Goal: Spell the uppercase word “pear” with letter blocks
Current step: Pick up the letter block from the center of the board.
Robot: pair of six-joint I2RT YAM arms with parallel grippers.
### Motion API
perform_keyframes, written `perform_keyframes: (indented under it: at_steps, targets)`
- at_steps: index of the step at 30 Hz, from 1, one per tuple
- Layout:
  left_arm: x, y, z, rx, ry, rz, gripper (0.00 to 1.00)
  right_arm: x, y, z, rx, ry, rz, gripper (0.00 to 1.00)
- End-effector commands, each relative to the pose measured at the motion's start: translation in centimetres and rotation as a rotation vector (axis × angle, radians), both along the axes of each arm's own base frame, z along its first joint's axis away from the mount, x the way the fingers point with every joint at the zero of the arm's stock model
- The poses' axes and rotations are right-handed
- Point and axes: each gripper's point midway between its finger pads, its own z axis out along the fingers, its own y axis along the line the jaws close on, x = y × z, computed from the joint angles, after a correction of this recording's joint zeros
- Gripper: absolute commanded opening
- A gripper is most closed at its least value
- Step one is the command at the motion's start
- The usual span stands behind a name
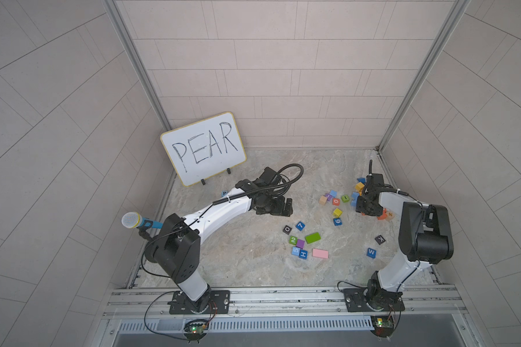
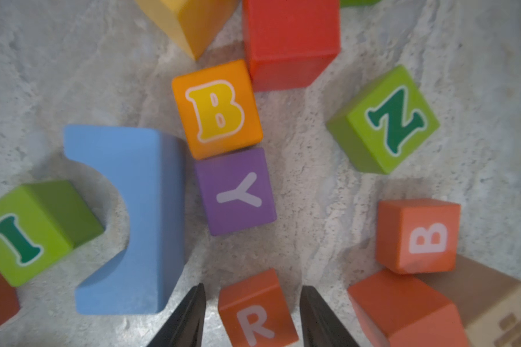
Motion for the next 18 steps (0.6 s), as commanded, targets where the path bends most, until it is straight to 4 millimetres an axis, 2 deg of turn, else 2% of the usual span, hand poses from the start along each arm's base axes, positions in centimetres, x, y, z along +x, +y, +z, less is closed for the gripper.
perform_keyframes:
  at_steps: [1, 9, 18]
  targets:
    - [-0.51, 0.41, 0.46, 0.007, -0.012, -0.013, 1.00, 0.00, 0.14, -0.32, 0.018, 0.004, 0.004, 0.53]
    - [-0.56, 0.51, 0.31, 0.011, -0.013, -0.010, 1.00, -0.19, 0.73, -0.17, 0.046, -0.008, 0.013, 0.51]
    - [-0.53, 0.60, 0.46, 0.010, -0.020, -0.007, 1.00, -0.27, 0.45, -0.23, 0.031, -0.006, 0.005, 0.48]
